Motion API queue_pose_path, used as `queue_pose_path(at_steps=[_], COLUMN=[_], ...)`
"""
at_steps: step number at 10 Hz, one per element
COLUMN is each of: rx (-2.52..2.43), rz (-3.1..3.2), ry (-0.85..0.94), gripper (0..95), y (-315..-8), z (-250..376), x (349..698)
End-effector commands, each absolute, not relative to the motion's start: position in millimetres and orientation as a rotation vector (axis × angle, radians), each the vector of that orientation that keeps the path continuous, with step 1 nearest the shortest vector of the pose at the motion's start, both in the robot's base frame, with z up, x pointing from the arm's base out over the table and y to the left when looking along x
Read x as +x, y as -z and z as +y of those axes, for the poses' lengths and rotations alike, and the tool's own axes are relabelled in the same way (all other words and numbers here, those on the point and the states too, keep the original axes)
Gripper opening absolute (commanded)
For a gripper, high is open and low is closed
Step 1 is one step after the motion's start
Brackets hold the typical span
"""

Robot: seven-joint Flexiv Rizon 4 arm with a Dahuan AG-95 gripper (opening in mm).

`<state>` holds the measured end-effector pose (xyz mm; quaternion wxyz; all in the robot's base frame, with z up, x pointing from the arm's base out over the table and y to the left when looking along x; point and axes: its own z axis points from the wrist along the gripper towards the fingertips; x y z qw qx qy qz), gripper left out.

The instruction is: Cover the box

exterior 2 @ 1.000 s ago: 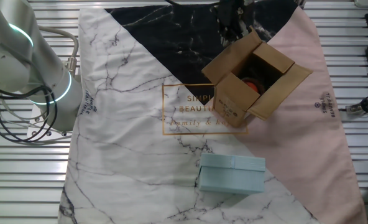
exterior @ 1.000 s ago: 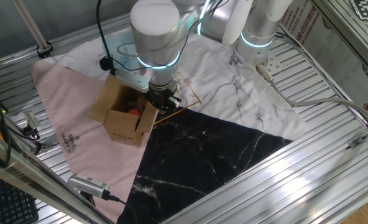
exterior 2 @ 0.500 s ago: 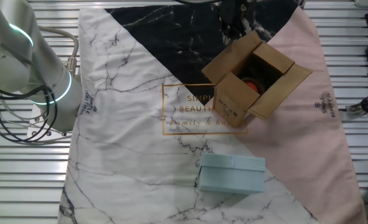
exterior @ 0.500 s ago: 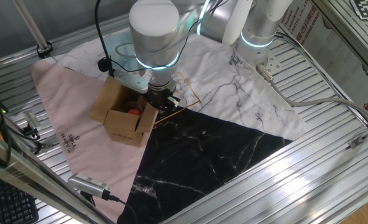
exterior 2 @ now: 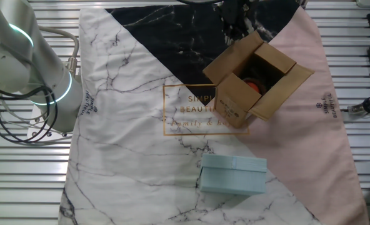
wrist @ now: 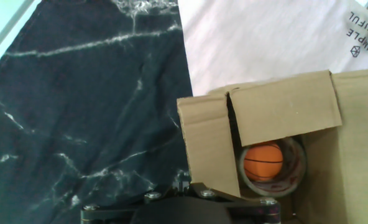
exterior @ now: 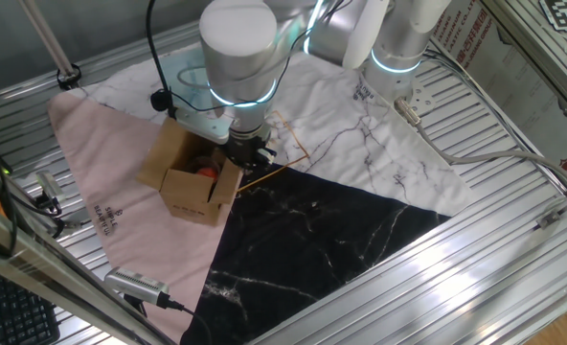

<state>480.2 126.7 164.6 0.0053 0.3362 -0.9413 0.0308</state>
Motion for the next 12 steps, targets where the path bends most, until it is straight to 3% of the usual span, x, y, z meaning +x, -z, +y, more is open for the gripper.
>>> queue_pose_path(at_steps=[1,12], rx=[1.060,1.099], rz=[-2.946,-2.929], ry=[-0.091,-0.079], gripper=[0.0,0.0], y=[-164,-180], z=[125,112], x=[481,489])
